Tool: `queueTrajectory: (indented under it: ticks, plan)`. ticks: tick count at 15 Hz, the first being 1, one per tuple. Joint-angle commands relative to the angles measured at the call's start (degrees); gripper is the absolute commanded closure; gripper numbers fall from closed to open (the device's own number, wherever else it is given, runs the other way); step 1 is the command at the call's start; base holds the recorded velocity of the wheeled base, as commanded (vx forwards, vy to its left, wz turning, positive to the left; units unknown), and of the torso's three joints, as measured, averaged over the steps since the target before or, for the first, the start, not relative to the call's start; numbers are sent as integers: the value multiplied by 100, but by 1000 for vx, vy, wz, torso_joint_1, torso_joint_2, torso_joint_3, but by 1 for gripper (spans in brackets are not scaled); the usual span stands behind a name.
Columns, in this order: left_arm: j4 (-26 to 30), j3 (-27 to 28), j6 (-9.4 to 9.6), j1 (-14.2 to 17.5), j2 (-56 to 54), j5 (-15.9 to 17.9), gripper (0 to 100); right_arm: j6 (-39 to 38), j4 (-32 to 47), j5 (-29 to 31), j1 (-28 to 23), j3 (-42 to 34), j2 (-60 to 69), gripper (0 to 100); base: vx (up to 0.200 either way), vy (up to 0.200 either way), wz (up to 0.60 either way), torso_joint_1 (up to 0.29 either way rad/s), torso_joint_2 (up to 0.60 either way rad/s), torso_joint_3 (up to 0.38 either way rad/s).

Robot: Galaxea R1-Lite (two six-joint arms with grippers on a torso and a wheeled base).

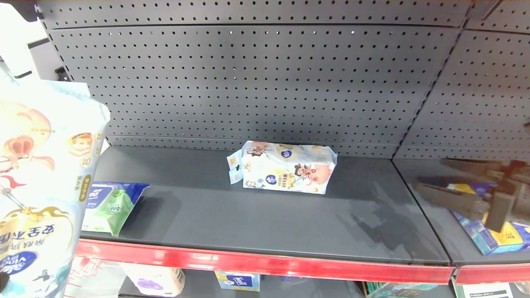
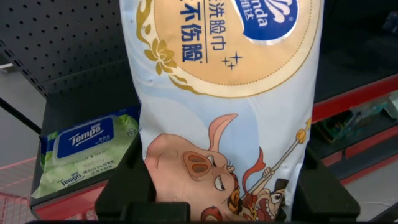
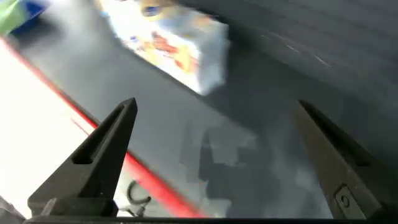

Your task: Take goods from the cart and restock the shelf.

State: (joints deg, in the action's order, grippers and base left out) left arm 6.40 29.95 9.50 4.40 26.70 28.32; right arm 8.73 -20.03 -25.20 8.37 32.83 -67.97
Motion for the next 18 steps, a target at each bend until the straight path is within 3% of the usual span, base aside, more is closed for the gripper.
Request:
queueTrajectory:
  ticks: [1, 7, 18]
  plan:
    - [-7, 46, 0, -18, 134, 7, 100, 955, -1179, -1154, 288, 444, -2484, 0, 0, 0, 0, 0, 0, 0]
    - [-16, 222, 8, -18, 169, -90, 100, 1113, -1188, -1426, 639, 1569, -3512, 0, 0, 0, 0, 0, 0, 0]
    - [-16, 257, 17, -18, 239, -90, 100, 1430, -1196, -1383, 621, 2483, -4391, 0, 0, 0, 0, 0, 0, 0]
